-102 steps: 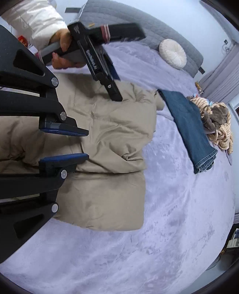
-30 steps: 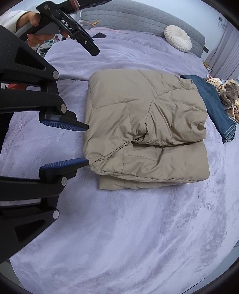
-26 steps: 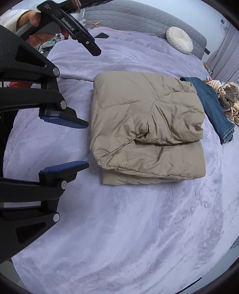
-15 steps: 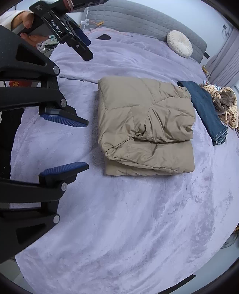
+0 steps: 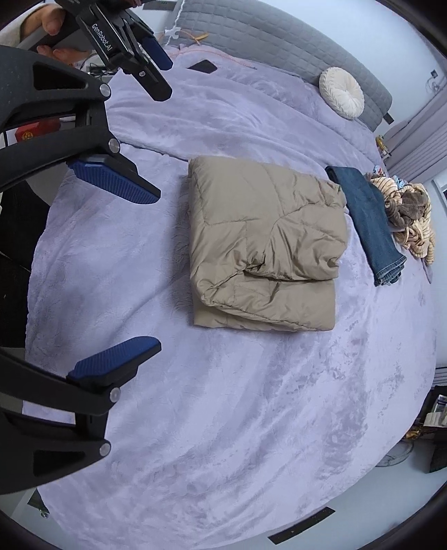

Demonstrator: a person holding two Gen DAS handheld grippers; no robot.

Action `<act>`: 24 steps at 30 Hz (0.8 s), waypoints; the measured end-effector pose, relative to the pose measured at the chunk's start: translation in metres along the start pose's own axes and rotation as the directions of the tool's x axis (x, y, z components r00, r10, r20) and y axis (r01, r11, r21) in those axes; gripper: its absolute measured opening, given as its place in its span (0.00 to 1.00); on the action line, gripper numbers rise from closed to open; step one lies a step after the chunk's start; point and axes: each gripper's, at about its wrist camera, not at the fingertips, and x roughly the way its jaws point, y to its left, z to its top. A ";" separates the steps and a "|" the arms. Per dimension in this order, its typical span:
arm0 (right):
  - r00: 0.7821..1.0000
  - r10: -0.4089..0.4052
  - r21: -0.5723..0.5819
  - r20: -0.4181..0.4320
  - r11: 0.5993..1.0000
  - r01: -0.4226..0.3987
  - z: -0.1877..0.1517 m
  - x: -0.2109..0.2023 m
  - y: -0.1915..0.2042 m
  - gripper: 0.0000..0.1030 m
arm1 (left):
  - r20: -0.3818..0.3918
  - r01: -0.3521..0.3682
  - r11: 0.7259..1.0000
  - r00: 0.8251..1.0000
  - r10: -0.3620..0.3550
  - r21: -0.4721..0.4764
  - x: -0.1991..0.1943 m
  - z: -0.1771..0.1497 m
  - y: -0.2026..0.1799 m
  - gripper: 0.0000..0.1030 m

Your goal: Fold large clothes

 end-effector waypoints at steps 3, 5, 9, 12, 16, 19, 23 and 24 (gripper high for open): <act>0.999 -0.012 0.010 0.040 1.000 0.012 0.007 -0.006 0.015 0.82 | 0.011 -0.018 1.000 1.000 0.018 0.013 -0.006 0.008 0.012 1.00; 0.998 -0.027 0.014 0.061 1.000 0.026 0.012 -0.010 0.026 0.83 | 0.021 -0.014 1.000 1.000 0.014 0.012 -0.011 0.016 0.020 1.00; 0.990 -0.067 0.001 0.121 0.998 0.067 0.022 -0.021 0.046 0.85 | 0.039 -0.009 1.000 0.999 0.009 0.008 -0.018 0.029 0.032 1.00; 0.980 -0.108 -0.006 0.168 0.994 0.110 0.029 -0.029 0.058 0.86 | 0.054 0.000 1.000 0.999 0.001 -0.001 -0.023 0.039 0.039 1.00; 0.969 -0.132 -0.006 0.208 0.991 0.136 0.035 -0.038 0.067 0.86 | 0.070 -0.010 1.000 0.998 0.010 0.002 -0.028 0.046 0.044 1.00; 0.966 -0.143 -0.013 0.215 0.989 0.149 0.038 -0.043 0.073 0.86 | 0.074 -0.016 1.000 0.997 0.016 0.001 -0.030 0.047 0.045 1.00; 0.963 -0.146 -0.006 0.227 0.989 0.151 0.044 -0.048 0.076 0.86 | 0.084 -0.026 1.000 0.996 0.026 -0.004 -0.034 0.049 0.048 1.00; 0.962 -0.147 -0.004 0.229 0.988 0.152 0.045 -0.049 0.077 0.86 | 0.086 -0.026 1.000 0.996 0.027 -0.006 -0.035 0.050 0.048 1.00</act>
